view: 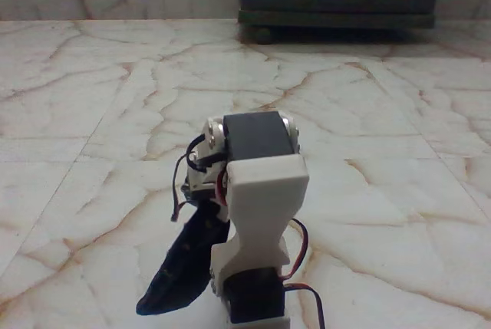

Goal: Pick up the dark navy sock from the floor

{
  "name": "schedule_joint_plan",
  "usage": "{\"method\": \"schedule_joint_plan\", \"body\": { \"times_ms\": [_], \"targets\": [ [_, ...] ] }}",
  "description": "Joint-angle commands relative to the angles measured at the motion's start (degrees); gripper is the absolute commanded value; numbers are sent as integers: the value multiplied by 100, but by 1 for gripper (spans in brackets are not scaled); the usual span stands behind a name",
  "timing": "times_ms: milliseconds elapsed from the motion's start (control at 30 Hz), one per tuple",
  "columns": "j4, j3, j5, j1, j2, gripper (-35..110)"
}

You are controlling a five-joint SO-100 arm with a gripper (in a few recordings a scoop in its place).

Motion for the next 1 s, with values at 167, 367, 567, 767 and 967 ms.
{"method": "schedule_joint_plan", "body": {
  "times_ms": [167, 367, 567, 767, 967],
  "targets": [
    [-404, 1055, -1099, 738, 1837, 0],
    [-1301, 1626, -2145, 1371, 2276, 0],
    [-3270, 2092, -2988, 1477, 2276, 0],
    [-4579, 2522, -3111, 1424, 2276, 0],
    [-5467, 2786, -3577, 1371, 2276, 0]
  ]
}}
